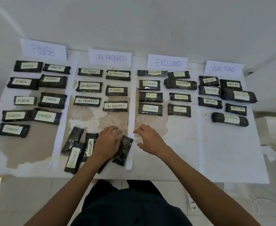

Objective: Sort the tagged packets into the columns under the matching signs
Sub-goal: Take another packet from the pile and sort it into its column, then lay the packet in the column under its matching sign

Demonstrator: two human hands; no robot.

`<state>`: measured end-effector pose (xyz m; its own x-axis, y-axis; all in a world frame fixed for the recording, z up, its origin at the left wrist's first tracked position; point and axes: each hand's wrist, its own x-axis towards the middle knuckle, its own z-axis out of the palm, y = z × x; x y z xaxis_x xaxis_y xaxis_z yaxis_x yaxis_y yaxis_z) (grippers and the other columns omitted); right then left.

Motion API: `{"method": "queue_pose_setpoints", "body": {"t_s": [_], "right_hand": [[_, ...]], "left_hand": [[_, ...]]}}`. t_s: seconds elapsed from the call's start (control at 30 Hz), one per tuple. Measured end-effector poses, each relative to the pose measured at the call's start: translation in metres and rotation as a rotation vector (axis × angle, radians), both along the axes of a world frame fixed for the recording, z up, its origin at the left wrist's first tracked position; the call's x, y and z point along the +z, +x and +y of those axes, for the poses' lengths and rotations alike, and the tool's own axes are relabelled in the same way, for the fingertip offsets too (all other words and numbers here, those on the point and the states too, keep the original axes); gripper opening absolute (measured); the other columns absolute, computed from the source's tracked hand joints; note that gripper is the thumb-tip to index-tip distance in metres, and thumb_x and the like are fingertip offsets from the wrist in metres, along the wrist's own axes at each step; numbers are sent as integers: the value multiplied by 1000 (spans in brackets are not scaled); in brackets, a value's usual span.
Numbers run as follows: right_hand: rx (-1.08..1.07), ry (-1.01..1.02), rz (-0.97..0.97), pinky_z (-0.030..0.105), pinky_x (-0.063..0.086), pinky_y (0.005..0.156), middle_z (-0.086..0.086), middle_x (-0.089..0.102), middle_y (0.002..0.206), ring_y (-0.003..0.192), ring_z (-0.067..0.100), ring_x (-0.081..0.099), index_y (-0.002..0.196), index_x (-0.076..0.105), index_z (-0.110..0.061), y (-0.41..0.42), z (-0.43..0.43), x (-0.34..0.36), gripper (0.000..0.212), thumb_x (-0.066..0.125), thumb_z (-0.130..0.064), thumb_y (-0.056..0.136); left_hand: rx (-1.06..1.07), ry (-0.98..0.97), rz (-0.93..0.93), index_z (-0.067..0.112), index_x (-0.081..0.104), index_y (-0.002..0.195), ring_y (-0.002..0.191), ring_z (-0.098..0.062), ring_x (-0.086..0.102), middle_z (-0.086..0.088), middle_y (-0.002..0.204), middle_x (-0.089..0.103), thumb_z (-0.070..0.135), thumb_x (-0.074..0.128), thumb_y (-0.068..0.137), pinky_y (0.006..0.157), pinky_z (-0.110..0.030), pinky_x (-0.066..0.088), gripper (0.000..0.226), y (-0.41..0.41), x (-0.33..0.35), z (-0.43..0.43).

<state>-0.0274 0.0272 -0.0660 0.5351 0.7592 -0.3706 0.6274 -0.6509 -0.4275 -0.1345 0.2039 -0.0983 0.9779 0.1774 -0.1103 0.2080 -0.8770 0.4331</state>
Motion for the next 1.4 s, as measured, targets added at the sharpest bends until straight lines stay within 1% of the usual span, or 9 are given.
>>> {"method": "queue_pose_setpoints", "body": {"t_s": [0.2, 0.37, 0.53, 0.7, 0.83, 0.93, 1.13, 1.33, 1.4], "right_hand": [[202, -75, -45, 38, 40, 90, 10, 43, 127, 110, 30, 42, 130, 48, -13, -51, 32, -15, 67, 76, -33, 72], [117, -161, -76, 44, 36, 104, 14, 35, 137, 126, 32, 31, 132, 42, -15, -84, 45, -31, 91, 77, -57, 59], [65, -66, -133, 40, 53, 75, 19, 57, 106, 93, 37, 57, 109, 61, -3, -102, 52, -38, 65, 86, -34, 59], [-118, 145, 58, 36, 47, 84, 15, 63, 104, 95, 30, 55, 108, 65, -2, -88, 49, -21, 25, 58, -4, 84], [-390, 182, 369, 20, 42, 80, 0, 65, 101, 91, 13, 57, 110, 67, -12, -67, 39, -4, 24, 55, -5, 91], [-459, 174, 481, 19, 45, 68, -1, 65, 97, 88, 19, 60, 109, 68, -14, -59, 32, 1, 22, 56, -8, 92], [-537, 213, 520, 15, 47, 72, 4, 66, 106, 92, 15, 60, 111, 67, -14, -56, 26, 5, 22, 59, -8, 90], [-571, 219, 683, 21, 53, 62, 5, 61, 94, 79, 17, 64, 111, 62, -12, -60, 26, 12, 35, 73, -7, 78], [-672, 261, 711, 28, 57, 69, 6, 62, 95, 82, 18, 63, 106, 62, -11, -61, 28, 12, 31, 74, -7, 77]], "left_hand": [[-6, -47, 77, 7, 64, 112, 102, -37, 59, -17, 113, 63, 6, 61, 71, 82, -45, 54, 41, -50, -5, 15], [-27, -66, 119, 7, 57, 125, 115, -38, 53, -20, 127, 56, 8, 65, 76, 93, -46, 48, 50, -74, -8, 21], [-29, -101, 133, 7, 52, 131, 121, -38, 49, -21, 132, 51, 3, 59, 79, 97, -48, 47, 52, -84, -7, 23], [26, -186, 101, 7, 48, 133, 116, -33, 50, -16, 130, 51, -4, 49, 86, 98, -43, 45, 48, -83, -1, 26], [114, -356, 131, 12, 45, 135, 115, -25, 49, -9, 127, 52, 2, 43, 94, 99, -37, 43, 43, -75, 5, 31], [190, -491, 128, 13, 46, 135, 110, -19, 52, -7, 126, 53, 7, 43, 96, 97, -31, 43, 40, -67, 14, 27], [379, -705, 132, 21, 53, 126, 75, -13, 57, 0, 99, 57, 6, 50, 93, 63, -20, 46, 37, -53, 22, 21], [583, -930, 64, 19, 57, 118, 88, -15, 60, -3, 100, 61, 12, 55, 92, 71, -22, 50, 27, -32, 31, 12], [584, -969, 69, 19, 57, 118, 89, -16, 62, -3, 98, 63, 12, 56, 91, 71, -26, 54, 28, -25, 35, 8]]}}
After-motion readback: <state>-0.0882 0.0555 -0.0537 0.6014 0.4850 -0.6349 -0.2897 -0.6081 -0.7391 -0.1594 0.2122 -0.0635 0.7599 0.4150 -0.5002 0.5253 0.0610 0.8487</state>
